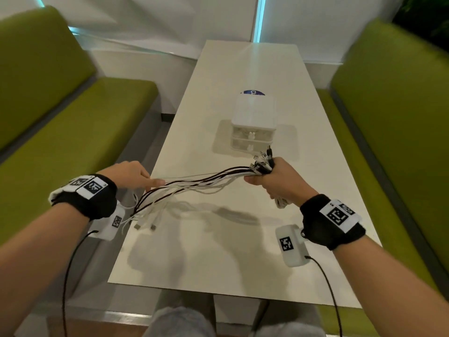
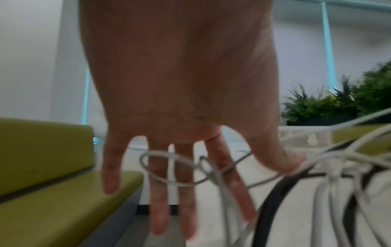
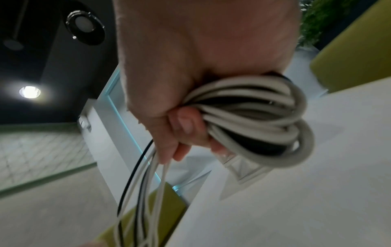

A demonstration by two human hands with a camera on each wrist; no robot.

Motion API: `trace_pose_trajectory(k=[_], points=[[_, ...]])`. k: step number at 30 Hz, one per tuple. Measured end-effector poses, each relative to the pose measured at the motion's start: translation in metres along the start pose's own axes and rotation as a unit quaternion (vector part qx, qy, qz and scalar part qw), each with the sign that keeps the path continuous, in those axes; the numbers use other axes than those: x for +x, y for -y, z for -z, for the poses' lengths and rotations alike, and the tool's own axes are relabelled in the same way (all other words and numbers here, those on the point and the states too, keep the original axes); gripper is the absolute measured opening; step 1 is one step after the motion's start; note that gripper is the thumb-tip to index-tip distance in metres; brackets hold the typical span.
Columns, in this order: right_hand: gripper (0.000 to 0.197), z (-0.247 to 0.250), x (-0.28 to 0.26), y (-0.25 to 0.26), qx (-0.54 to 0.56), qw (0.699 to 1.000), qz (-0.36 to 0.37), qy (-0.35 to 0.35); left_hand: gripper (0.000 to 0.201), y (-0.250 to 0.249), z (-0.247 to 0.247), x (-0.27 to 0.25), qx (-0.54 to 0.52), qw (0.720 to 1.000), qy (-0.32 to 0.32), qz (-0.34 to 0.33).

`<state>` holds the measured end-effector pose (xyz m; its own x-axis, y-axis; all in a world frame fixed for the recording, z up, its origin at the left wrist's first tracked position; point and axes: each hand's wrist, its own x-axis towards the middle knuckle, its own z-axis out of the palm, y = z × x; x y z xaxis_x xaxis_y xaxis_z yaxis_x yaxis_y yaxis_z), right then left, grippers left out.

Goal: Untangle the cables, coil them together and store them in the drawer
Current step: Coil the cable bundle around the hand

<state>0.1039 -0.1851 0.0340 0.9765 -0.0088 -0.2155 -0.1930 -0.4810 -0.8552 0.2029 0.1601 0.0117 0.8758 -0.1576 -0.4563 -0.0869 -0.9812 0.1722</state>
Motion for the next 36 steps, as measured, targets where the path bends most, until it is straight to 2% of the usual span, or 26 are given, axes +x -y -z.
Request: trace_pose_trajectory(k=[4,8,11,13,15,18,20,22,24,25,26,28,29,30,31,32,33,34,36], points=[[0.017,-0.014,-0.009,0.003,0.129,0.991,-0.020,-0.006,0.052,0.020,0.003,0.006,-0.031,0.998,-0.009,0.054],[0.024,-0.027,-0.014,0.006,0.251,0.966,-0.051,-0.036,0.039,0.035,-0.004,0.004,-0.061,0.993,-0.030,0.100],[0.028,-0.042,-0.019,0.006,0.293,0.951,-0.059,-0.077,0.033,0.025,-0.007,0.000,-0.076,0.991,-0.071,0.085],[0.035,-0.045,-0.022,0.001,0.325,0.938,-0.063,-0.105,0.038,0.023,-0.007,-0.006,-0.122,0.984,-0.116,0.065],[0.039,-0.040,-0.026,-0.008,0.364,0.920,-0.073,-0.124,0.044,0.038,-0.011,-0.011,-0.184,0.970,-0.143,0.074],[0.042,-0.036,-0.031,-0.016,0.360,0.922,-0.061,-0.132,0.053,0.070,-0.021,-0.015,-0.201,0.966,-0.108,0.118],[0.046,-0.044,-0.032,-0.016,0.339,0.929,-0.055,-0.134,0.052,0.077,-0.021,-0.015,-0.205,0.965,-0.114,0.116],[0.042,-0.055,-0.029,-0.015,0.351,0.923,-0.066,-0.142,0.042,0.069,-0.014,-0.014,-0.209,0.965,-0.131,0.089],[0.041,-0.062,-0.027,-0.012,0.353,0.921,-0.075,-0.149,0.024,0.050,-0.001,-0.018,-0.178,0.977,-0.111,0.041],[0.042,-0.063,-0.026,-0.011,0.346,0.923,-0.073,-0.152,0.025,0.039,0.006,-0.020,-0.157,0.982,-0.100,0.012],[0.043,-0.063,-0.025,-0.010,0.340,0.925,-0.069,-0.153,0.039,0.026,0.012,-0.021,-0.132,0.985,-0.112,-0.017],[0.044,-0.064,-0.025,-0.007,0.338,0.927,-0.063,-0.153,0.059,-0.006,0.020,-0.027,-0.108,0.965,-0.221,-0.091],[0.045,-0.065,-0.025,-0.006,0.336,0.928,-0.061,-0.151,0.060,-0.027,0.021,-0.033,-0.110,0.943,-0.277,-0.147],[0.046,-0.066,-0.025,-0.005,0.333,0.929,-0.060,-0.150,0.058,-0.049,0.019,-0.040,-0.120,0.924,-0.294,-0.214],[0.046,-0.068,-0.026,-0.004,0.332,0.930,-0.059,-0.147,0.055,-0.070,0.013,-0.045,-0.134,0.912,-0.266,-0.284],[0.045,-0.069,-0.027,-0.003,0.335,0.929,-0.057,-0.144,0.054,-0.092,0.003,-0.050,-0.137,0.908,-0.210,-0.336],[0.042,-0.070,-0.028,-0.002,0.342,0.927,-0.056,-0.143,0.053,-0.111,-0.009,-0.053,-0.133,0.908,-0.157,-0.365],[0.038,-0.070,-0.030,-0.002,0.353,0.923,-0.054,-0.143,0.049,-0.124,-0.022,-0.051,-0.138,0.909,-0.127,-0.372],[0.035,-0.068,-0.035,-0.004,0.379,0.912,-0.050,-0.150,0.030,-0.135,-0.042,-0.046,-0.193,0.913,-0.140,-0.331]])
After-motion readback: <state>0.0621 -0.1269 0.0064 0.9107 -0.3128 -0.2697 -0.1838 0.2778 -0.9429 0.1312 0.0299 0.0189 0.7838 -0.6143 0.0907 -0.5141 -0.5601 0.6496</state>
